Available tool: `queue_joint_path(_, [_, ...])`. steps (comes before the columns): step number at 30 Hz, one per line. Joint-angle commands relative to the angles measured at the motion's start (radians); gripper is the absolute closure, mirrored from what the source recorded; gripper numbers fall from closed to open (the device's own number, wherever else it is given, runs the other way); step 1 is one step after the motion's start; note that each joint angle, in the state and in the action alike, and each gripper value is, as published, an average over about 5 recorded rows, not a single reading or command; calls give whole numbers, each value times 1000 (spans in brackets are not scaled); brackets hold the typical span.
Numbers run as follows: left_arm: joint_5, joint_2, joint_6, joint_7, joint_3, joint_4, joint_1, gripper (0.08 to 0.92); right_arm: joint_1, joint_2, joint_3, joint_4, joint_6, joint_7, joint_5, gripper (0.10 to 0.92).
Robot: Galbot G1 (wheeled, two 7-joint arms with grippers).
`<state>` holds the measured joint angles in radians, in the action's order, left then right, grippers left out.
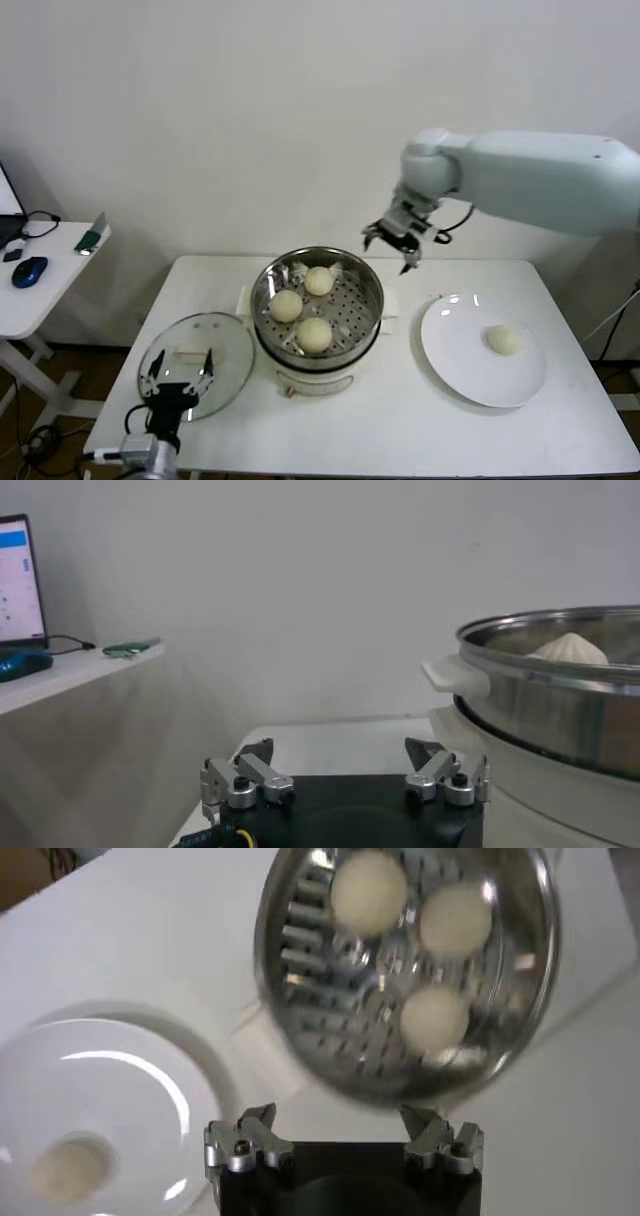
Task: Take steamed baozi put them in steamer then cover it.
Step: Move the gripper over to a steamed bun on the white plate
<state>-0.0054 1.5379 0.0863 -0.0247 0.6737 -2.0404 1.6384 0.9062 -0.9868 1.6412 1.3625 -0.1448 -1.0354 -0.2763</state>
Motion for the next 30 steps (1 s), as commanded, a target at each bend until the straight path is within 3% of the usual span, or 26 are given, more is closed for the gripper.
queue_joint_path(1, [2, 0, 0, 0, -3, 0, 1, 177, -1, 322, 122, -153, 95, -37, -92, 203])
queue_joint_path(11, [2, 2, 1, 0, 0, 14, -3, 177, -389, 467, -172, -242, 132, -23, 119, 203])
queue_joint_path(30, [17, 7, -1, 1, 0, 22, 12, 177, -746, 396, -511, -375, 136, -15, 233, 203])
